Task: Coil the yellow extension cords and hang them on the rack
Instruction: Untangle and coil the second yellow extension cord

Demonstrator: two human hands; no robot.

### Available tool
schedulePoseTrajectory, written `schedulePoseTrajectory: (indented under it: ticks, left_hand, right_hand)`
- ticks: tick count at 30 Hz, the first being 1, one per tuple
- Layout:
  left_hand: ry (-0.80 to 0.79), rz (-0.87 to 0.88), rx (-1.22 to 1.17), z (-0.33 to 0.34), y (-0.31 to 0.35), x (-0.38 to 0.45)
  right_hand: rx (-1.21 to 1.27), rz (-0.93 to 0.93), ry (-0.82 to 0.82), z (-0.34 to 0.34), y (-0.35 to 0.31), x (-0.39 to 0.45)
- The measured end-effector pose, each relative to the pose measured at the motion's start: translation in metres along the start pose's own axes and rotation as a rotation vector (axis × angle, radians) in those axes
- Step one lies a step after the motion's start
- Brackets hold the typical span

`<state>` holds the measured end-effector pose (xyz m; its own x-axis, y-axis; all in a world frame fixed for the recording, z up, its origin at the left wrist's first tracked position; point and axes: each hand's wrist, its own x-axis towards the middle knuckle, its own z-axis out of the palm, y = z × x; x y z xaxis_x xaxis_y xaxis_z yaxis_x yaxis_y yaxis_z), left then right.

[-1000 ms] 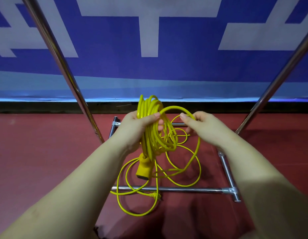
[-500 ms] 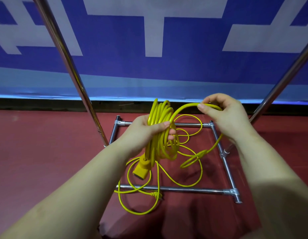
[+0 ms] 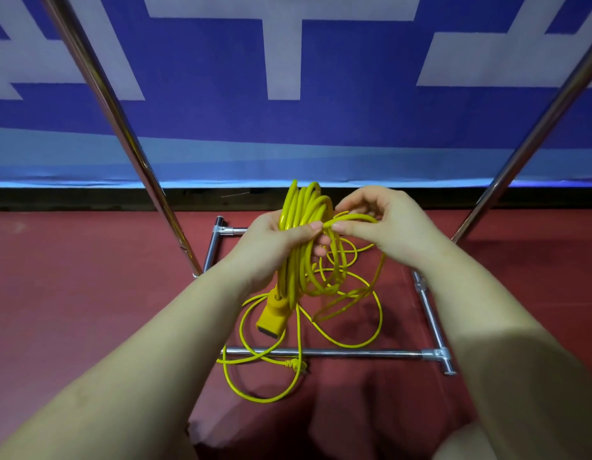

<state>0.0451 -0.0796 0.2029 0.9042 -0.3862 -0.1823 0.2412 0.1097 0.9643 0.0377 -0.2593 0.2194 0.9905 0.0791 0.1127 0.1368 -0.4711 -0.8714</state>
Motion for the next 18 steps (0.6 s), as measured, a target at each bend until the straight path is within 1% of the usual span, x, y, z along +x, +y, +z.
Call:
schedulePoseTrajectory:
  ticks: [1,3,4,5,6,9,11,13,15,18]
  left_hand:
    - [0.021,0.01,-0.015,-0.001,0.001,0.001]
    - [0.071,0.023,-0.068,-0.004,0.003,0.002]
    - [0.097,0.024,-0.098,-0.006,0.004,0.003]
    - [0.119,0.021,-0.124,-0.008,0.005,0.004]
    - [0.134,0.014,-0.143,-0.009,0.005,0.005]
    - [0.123,-0.017,-0.112,-0.01,0.003,0.007]
    - [0.059,-0.045,-0.058,-0.009,0.001,0.005]
    - [-0.008,-0.076,-0.031,-0.007,0.0,0.003]
    - [-0.052,-0.094,-0.044,-0.004,0.0,0.0]
    - [-0.065,-0.087,-0.065,-0.002,0.001,-0.002]
  right_hand:
    - [-0.045,0.02,-0.017,-0.002,0.003,0.001]
    - [-0.216,0.119,-0.1,-0.004,0.011,0.001]
    - [-0.264,0.173,-0.129,-0.004,0.014,0.0]
    - [-0.25,0.194,-0.117,-0.005,0.015,0.0]
    - [-0.166,0.186,-0.059,-0.005,0.015,0.001]
    - [0.129,0.112,0.226,-0.008,0.01,0.004]
    - [0.175,0.058,0.3,-0.011,0.007,0.005]
    - [0.159,0.031,0.272,-0.012,0.006,0.006]
    - [0.126,0.038,0.179,-0.009,0.005,0.005]
    - [0.049,0.031,0.065,0.001,0.006,0.005]
